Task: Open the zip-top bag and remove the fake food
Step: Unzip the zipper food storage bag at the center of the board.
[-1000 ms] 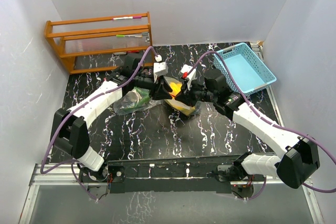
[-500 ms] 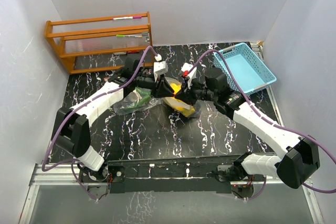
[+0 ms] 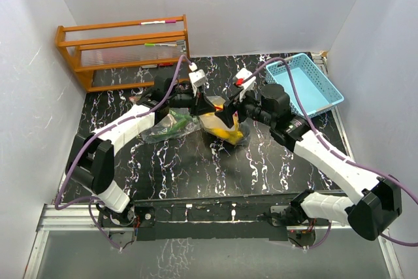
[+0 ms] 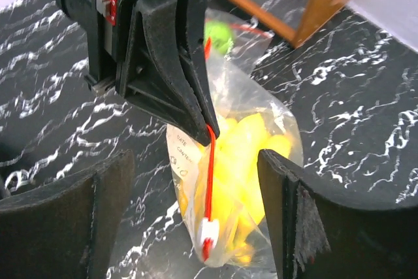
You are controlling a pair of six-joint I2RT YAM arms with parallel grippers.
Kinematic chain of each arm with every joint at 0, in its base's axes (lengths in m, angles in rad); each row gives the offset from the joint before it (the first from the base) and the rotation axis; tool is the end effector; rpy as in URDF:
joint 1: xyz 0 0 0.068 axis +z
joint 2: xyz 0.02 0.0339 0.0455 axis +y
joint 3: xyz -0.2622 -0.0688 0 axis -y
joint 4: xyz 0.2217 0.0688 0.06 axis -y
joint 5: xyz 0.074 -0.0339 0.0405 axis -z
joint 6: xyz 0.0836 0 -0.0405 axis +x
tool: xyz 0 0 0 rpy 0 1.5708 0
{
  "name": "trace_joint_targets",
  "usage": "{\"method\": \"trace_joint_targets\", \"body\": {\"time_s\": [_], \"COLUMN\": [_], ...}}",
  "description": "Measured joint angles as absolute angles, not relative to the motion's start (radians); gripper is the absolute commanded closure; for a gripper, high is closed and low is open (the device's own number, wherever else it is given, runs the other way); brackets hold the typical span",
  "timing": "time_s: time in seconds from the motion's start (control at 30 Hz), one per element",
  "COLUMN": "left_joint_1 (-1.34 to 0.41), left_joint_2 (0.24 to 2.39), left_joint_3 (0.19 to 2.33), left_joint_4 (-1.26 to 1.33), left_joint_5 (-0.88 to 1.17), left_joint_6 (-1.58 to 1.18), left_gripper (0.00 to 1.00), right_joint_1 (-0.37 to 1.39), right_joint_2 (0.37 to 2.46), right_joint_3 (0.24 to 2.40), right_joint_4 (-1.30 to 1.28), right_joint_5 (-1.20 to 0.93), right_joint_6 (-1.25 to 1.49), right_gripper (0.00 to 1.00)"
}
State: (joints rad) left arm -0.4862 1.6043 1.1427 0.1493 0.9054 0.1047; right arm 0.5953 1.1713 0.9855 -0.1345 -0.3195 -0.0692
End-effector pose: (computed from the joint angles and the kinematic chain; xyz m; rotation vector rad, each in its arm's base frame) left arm 0.2995 -0.2327 0.2919 1.1310 1.5326 -1.1053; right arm 0.2275 0.1858 0.3248 -0.8354 1.7381 0.6576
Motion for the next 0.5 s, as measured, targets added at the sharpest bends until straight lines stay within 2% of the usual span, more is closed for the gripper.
{"method": "trace_joint_targets", "body": {"time_s": [0.23,0.4,0.5], "left_joint_1": [-0.459,-0.447,-0.447], "left_joint_2": [1.605,1.605,1.605], "left_joint_3": [1.129,1.129,1.129], "left_joint_4": [0.26,0.304,0.33], "left_joint_5": [0.787,0.756,0.755], "left_joint_6": [-0.024,-0.082,-0.118], "left_gripper": [1.0,1.0,1.0], "right_joint_1": [0.554,0.521,0.521], "right_joint_2": [1.088,1.054,1.056], "right_joint_3": [0.912,0.867,0.864], "right_joint_4": [-0.018,0.006,0.015], "right_joint_5": [-0.241,-0.253,-0.27], "right_joint_6": [-0.015,-0.002,0.003], "right_gripper": [0.22,0.32,0.43]}}
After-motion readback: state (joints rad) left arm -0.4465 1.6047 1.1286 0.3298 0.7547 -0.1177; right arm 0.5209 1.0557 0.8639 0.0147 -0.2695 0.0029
